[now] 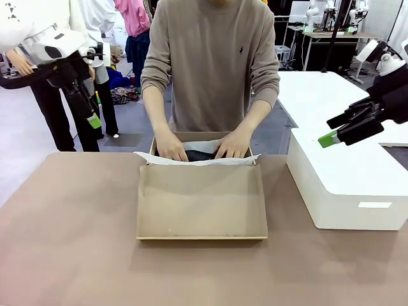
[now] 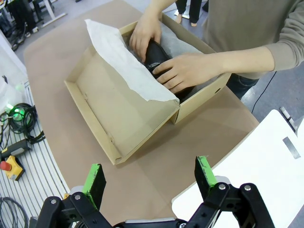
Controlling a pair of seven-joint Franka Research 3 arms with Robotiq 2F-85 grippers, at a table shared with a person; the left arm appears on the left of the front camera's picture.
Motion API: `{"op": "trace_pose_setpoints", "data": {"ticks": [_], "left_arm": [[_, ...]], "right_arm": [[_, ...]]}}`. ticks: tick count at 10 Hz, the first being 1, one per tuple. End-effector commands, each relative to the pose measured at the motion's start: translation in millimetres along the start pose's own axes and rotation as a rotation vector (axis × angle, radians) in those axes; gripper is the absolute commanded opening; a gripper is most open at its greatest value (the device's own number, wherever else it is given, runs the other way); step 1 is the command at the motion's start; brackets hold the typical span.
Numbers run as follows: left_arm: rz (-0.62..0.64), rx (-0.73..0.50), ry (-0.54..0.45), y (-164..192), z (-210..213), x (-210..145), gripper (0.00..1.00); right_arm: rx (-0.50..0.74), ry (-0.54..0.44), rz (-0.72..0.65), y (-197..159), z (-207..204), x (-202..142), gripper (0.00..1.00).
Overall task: Pack the shoes into the box.
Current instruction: Close the Shoes Box.
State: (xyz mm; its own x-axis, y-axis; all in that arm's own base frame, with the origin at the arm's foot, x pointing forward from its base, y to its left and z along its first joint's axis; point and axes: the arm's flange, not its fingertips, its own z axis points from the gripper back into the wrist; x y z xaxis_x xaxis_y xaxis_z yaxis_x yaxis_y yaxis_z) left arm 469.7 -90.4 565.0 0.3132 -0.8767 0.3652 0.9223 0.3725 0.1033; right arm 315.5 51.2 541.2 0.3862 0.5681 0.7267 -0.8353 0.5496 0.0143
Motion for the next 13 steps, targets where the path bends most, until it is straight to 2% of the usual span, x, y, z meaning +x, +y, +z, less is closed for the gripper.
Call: {"op": "trace_pose_setpoints", "data": {"ticks": [1,2,10,12,13], "left_arm": [[0.002,-0.035,-0.106,8,-5,-2,0.98],[0.000,0.000,0.000,0,0,0,0.98],[-0.003,-0.003,-0.017,1,-3,2,0.98],[-0.070,-0.036,-0.054,12,-2,-15,0.98],[-0.073,-0.037,-0.042,16,-2,-24,0.98]], "right_arm": [[0.013,-0.018,0.006,-1,-1,1,1.00],[0.013,-0.018,0.006,-1,-1,1,1.00],[0.013,-0.018,0.006,-1,-1,1,1.00],[0.013,-0.018,0.006,-1,-1,1,1.00],[0.013,-0.018,0.006,-1,-1,1,1.00]]}}
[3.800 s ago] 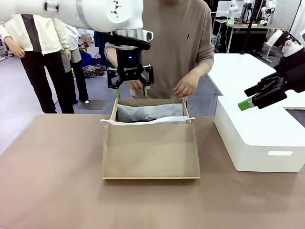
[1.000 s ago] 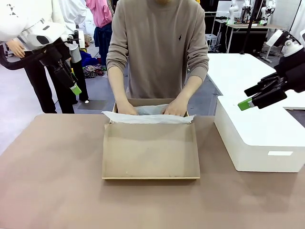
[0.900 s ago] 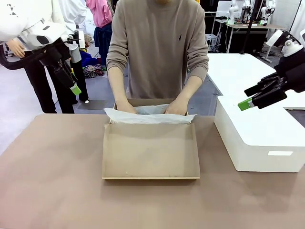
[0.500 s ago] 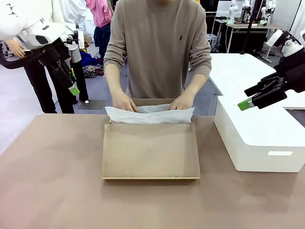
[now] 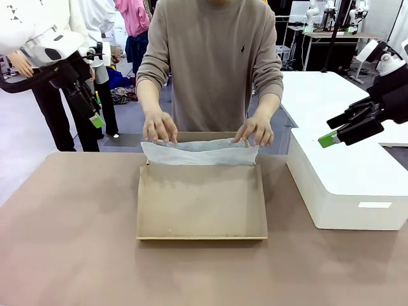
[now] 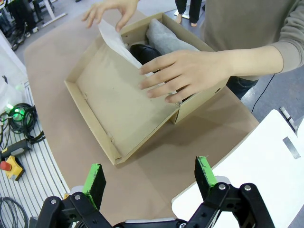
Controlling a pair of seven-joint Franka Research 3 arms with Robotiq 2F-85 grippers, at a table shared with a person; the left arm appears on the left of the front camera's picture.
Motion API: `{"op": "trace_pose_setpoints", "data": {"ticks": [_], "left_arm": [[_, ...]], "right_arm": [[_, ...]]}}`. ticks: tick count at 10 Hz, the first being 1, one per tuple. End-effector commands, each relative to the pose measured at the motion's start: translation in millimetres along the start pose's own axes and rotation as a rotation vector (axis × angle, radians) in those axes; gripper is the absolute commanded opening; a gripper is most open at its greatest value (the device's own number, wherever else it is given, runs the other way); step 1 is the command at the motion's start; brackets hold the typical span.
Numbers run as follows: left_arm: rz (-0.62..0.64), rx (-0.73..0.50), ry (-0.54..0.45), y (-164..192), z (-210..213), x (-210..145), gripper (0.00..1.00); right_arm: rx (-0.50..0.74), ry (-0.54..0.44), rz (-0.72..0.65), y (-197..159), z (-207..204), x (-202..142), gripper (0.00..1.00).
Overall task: Pack the shoes into the box.
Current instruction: Close the Shoes Box.
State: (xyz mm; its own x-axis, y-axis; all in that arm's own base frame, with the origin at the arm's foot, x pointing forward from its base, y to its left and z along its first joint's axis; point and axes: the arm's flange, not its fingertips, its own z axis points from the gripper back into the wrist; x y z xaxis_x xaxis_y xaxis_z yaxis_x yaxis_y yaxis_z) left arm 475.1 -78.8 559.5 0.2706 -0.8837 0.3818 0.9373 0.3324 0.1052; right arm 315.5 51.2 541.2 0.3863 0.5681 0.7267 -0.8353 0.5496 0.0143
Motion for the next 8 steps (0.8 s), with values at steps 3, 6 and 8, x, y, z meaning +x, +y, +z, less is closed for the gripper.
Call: {"op": "trace_pose_setpoints", "data": {"ticks": [3,6,8], "left_arm": [[-0.065,-0.031,0.041,13,2,-36,0.98],[-0.129,-0.035,-0.007,22,-2,-54,0.98],[-0.100,-0.033,0.025,19,0,-46,0.98]], "right_arm": [[0.013,-0.018,0.006,-1,-1,1,1.00],[0.013,-0.018,0.006,-1,-1,1,1.00],[0.013,-0.018,0.006,-1,-1,1,1.00]]}}
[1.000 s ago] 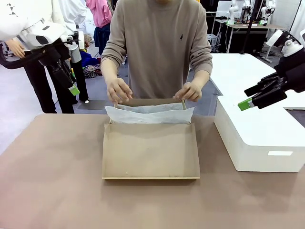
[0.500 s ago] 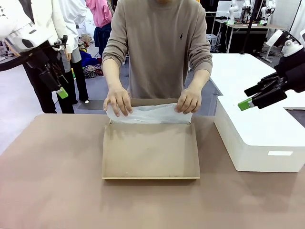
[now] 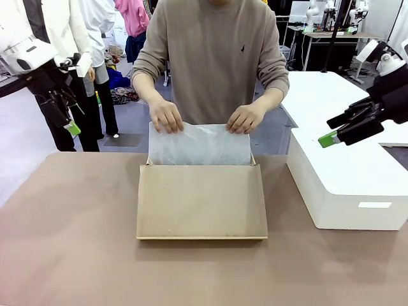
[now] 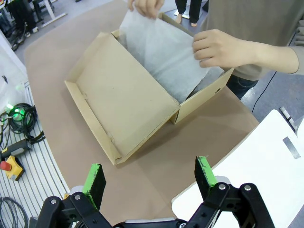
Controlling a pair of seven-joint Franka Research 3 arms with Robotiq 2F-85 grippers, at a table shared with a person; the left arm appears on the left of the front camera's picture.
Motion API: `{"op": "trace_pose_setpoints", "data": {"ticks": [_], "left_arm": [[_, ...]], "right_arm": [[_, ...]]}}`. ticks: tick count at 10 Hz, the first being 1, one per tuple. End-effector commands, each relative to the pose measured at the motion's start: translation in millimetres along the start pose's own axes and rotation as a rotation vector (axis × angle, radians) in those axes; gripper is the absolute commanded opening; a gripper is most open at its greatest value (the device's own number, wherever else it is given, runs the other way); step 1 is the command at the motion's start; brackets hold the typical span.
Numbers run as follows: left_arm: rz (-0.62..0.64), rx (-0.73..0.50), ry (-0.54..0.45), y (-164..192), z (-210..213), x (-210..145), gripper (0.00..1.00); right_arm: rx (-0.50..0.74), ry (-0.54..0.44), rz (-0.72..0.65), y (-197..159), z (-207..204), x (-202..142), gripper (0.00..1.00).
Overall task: Pack the shoes into the box.
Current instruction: Close the Shoes Box.
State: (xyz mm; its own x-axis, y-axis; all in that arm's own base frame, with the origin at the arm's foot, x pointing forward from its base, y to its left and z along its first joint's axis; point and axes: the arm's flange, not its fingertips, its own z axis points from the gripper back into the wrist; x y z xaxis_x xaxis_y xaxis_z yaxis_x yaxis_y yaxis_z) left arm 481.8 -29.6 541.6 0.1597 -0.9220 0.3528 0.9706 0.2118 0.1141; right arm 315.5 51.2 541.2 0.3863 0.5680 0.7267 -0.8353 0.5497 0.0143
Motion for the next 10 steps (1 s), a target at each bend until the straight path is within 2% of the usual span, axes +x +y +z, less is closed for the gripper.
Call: {"op": "trace_pose_setpoints", "data": {"ticks": [1,10], "left_arm": [[0.020,0.004,0.008,-1.6,1.7,2.9,0.98],[0.020,0.004,0.008,-1.6,1.7,2.9,0.98]], "right_arm": [[0.014,-0.018,0.006,-1.4,-1.2,1.0,1.00],[0.014,-0.018,0.006,-1.4,-1.2,1.0,1.00]]}}
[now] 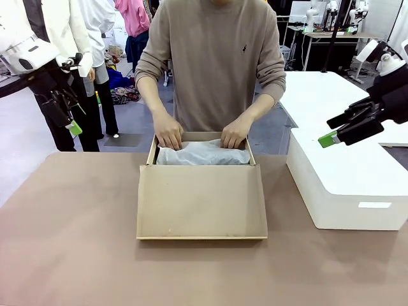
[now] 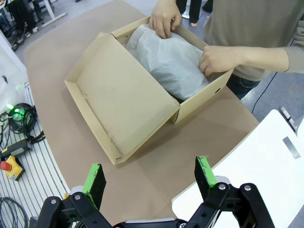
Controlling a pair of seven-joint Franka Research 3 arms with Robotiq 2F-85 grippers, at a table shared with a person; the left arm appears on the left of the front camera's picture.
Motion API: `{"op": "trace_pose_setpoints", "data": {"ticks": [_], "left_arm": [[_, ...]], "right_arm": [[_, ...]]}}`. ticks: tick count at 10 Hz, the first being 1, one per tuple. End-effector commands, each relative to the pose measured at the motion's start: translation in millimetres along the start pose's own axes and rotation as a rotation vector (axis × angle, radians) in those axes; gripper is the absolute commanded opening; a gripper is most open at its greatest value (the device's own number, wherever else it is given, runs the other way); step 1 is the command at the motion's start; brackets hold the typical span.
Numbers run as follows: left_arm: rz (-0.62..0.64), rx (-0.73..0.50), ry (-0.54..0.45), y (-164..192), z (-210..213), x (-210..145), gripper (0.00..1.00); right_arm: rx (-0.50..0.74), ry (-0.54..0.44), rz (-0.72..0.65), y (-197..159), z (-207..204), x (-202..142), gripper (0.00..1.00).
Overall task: Pack the shoes into the box.
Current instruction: Close the Shoes Box.
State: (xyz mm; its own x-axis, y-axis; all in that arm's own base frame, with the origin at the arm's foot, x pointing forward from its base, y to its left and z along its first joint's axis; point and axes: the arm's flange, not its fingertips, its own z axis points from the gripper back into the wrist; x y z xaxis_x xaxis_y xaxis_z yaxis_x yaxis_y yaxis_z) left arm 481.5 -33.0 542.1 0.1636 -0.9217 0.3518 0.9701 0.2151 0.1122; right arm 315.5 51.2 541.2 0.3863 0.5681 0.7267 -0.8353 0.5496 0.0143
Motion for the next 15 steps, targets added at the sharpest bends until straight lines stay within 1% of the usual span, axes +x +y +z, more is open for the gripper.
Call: {"op": "trace_pose_setpoints", "data": {"ticks": [1,7,11,12,15], "left_arm": [[0.016,0.004,0.006,-0.7,2.2,-0.4,0.98],[0.016,0.004,0.006,-0.7,2.2,-0.4,0.98],[-0.008,0.012,0.001,-0.5,1.8,-0.9,0.98],[-0.006,0.024,-0.003,-0.5,2.9,-0.8,0.85],[0.003,0.041,-0.012,0.6,7.1,2.8,0.26]], "right_arm": [[0.014,-0.018,0.006,-1.4,-1.2,1.0,1.00],[0.014,-0.018,0.006,-1.4,-1.2,1.0,1.00],[0.014,-0.018,0.006,-1.4,-1.2,1.0,1.00],[0.014,-0.018,0.006,-1.4,-1.2,1.0,1.00],[0.014,-0.018,0.006,-1.4,-1.2,1.0,1.00]]}}
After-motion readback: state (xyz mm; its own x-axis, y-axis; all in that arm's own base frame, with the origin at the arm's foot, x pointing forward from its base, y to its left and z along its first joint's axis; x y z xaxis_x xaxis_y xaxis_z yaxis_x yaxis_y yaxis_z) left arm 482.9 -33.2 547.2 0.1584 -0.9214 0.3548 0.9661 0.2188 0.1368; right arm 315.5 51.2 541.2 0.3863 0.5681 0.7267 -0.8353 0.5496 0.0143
